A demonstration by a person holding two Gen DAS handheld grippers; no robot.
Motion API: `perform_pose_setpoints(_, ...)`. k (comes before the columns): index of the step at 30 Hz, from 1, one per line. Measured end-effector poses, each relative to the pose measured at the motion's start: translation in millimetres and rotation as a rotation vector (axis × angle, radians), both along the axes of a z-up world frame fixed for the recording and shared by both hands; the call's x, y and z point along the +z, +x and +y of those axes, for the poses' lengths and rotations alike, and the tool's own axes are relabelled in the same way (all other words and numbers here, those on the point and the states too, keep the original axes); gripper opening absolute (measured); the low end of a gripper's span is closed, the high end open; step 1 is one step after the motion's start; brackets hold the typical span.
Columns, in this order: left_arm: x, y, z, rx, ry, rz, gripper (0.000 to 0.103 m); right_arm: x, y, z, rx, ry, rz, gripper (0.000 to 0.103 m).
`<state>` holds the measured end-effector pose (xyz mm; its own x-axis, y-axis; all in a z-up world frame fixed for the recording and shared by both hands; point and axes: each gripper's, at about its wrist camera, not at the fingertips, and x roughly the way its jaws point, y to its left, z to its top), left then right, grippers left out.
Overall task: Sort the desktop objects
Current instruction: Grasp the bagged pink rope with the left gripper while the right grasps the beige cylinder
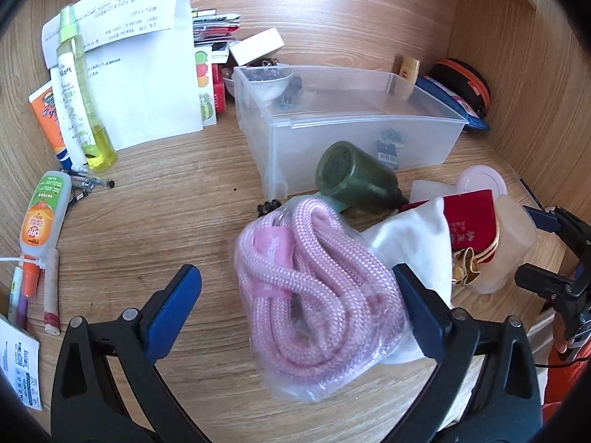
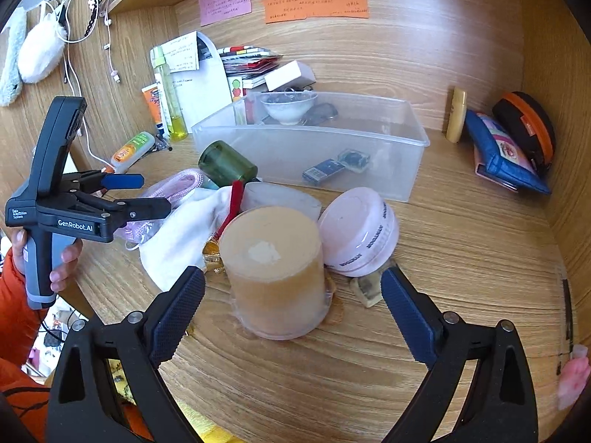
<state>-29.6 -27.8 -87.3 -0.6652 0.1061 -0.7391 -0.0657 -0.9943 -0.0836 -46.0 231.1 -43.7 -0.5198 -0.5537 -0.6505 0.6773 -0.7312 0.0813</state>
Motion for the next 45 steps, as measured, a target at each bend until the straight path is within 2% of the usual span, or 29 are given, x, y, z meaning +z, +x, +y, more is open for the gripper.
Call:
perform_pose_setpoints(4, -6, 5, -17, 0.042, 0.005, -0.028, 0.103, -4, 2, -7, 0.011, 0.009, 0.016, 0.094)
perform_pose_setpoints(6, -7, 4, -22, 0.043, 0.034, -0.041, 0.103, -5, 1, -9, 0.017, 0.010, 0.021, 0.094)
perform_pose_setpoints(17, -17, -35, -15, 0.024, 0.077, -0.122, 0.103, -8, -2, -16, 0.042, 0.025, 0.024, 0.083)
perform_pose_setpoints(19, -18, -38, -16, 0.024, 0.089, -0.129, 0.103, -8, -4, -20, 0.052, 0.026, 0.019, 0.072)
perform_pose_setpoints(22, -19, -39, -14, 0.005, 0.081, -0.127, 0.103, -9, -7, -22, 0.042, 0.030, 0.024, 0.062)
perform_pose_setpoints(28, -18, -43, -11, -0.012, 0.076, -0.130, 0.103, -3, -6, -12, 0.042, -0.010, 0.004, 0.056)
perform_pose_setpoints(31, -18, -44, -9, -0.025, 0.073, -0.125, 0.097, 1, -1, -6, 0.041, -0.012, 0.018, 0.054)
perform_pose_setpoints(35, -16, -42, -6, -0.039, 0.072, -0.115, 0.087, 6, 6, -4, 0.056, 0.015, 0.038, 0.054)
perform_pose_setpoints(38, -16, -40, -6, -0.042, 0.074, -0.108, 0.082, 8, 10, -3, 0.060, 0.044, 0.044, 0.057)
perform_pose_setpoints(40, -15, -38, -6, -0.048, 0.084, -0.106, 0.077, 10, 12, 1, 0.062, 0.040, 0.045, 0.071)
perform_pose_setpoints(42, -15, -36, -8, -0.055, 0.099, -0.104, 0.069, 11, 13, 6, 0.050, 0.033, 0.055, 0.078)
perform_pose_setpoints(45, -13, -32, -10, -0.060, 0.116, -0.102, 0.065, 10, 13, 12, 0.037, 0.027, 0.056, 0.078)
